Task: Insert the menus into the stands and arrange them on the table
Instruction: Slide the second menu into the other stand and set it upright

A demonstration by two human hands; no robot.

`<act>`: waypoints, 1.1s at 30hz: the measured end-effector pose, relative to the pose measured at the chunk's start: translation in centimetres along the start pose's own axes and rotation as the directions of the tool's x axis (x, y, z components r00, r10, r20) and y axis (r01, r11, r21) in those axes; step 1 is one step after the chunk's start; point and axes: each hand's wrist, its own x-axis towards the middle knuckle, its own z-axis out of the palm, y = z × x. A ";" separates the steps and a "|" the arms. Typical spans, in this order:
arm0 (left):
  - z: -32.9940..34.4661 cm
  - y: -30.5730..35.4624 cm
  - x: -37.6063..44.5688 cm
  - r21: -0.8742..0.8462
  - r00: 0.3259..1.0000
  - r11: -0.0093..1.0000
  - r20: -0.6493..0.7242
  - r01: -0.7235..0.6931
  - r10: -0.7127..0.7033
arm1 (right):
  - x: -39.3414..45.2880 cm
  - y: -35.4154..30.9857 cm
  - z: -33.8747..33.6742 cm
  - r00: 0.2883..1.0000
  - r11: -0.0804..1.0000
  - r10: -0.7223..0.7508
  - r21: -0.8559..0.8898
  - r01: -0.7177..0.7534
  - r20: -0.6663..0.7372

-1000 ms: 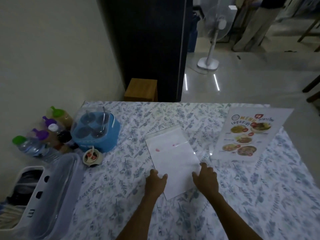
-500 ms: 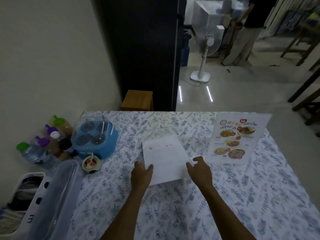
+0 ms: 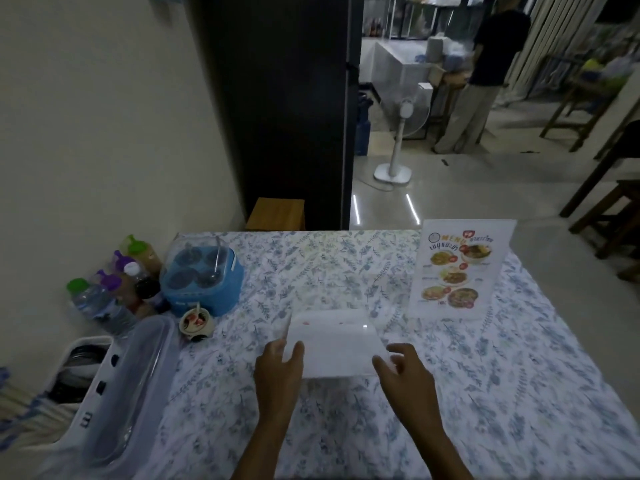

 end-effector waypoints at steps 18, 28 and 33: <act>0.3 10.2 7.5 0.074 0.944 0.943 -0.043 -0.323 0.327 | 13.3 -10.6 -3.4 0.959 0.971 -0.235 -0.006 0.237 -0.155; 1.3 13.9 12.2 0.484 0.916 0.810 -0.038 -0.332 0.398 | 20.0 -13.7 -3.2 0.980 0.982 -0.185 -0.052 0.182 -0.073; 1.2 15.1 13.6 0.520 0.922 0.786 0.006 -0.334 0.388 | 22.1 -14.4 -2.5 0.979 0.978 -0.197 -0.081 0.192 -0.052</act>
